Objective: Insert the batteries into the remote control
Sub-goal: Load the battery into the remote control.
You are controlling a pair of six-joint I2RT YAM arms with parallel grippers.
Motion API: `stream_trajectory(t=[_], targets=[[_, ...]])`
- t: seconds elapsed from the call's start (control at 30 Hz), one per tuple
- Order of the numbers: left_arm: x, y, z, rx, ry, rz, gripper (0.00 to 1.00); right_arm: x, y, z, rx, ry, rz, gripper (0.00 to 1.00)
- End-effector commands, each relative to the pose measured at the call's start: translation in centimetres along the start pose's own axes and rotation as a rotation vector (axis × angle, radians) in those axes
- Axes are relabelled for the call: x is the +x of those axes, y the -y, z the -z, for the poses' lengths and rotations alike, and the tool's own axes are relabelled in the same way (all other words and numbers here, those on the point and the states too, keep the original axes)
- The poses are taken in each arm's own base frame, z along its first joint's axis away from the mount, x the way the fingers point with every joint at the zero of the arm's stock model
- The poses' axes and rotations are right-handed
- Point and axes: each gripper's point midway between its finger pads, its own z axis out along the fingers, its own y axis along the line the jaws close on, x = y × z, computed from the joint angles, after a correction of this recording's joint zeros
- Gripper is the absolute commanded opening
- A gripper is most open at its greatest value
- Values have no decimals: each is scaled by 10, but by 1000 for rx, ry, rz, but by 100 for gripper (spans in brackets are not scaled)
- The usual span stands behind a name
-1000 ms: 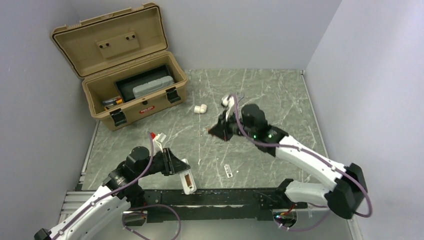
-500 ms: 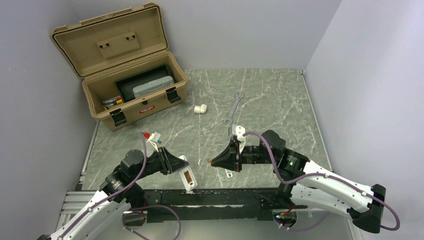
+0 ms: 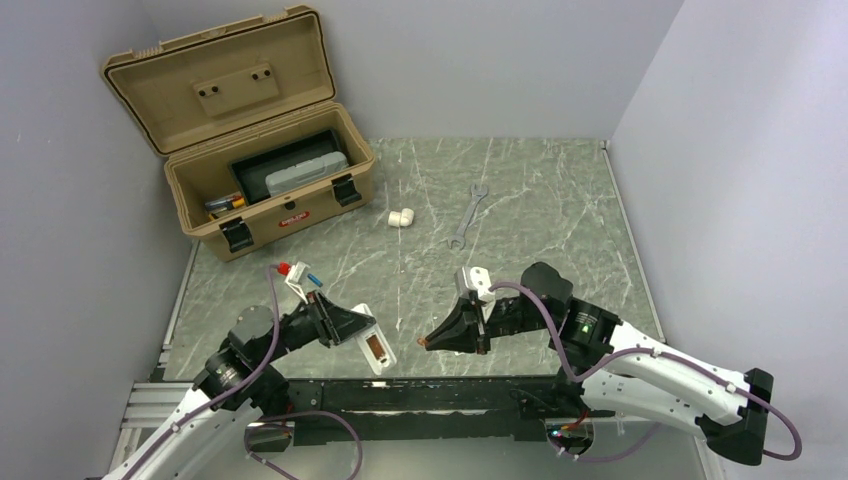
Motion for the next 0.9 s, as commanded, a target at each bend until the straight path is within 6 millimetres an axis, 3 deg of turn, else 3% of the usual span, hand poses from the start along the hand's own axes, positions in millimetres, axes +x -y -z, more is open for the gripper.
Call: stream_trajectory(t=[0.0, 0.3, 0.87], targets=[[-18, 40, 7, 145, 63, -51, 0, -31, -6, 2, -19, 40, 89, 2], [-25, 60, 13, 221, 91, -106, 0, -37, 10, 0, 55, 21, 102, 0], [-39, 101, 13, 348, 101, -228, 0, -52, -3, 5, -72, -51, 397, 0]])
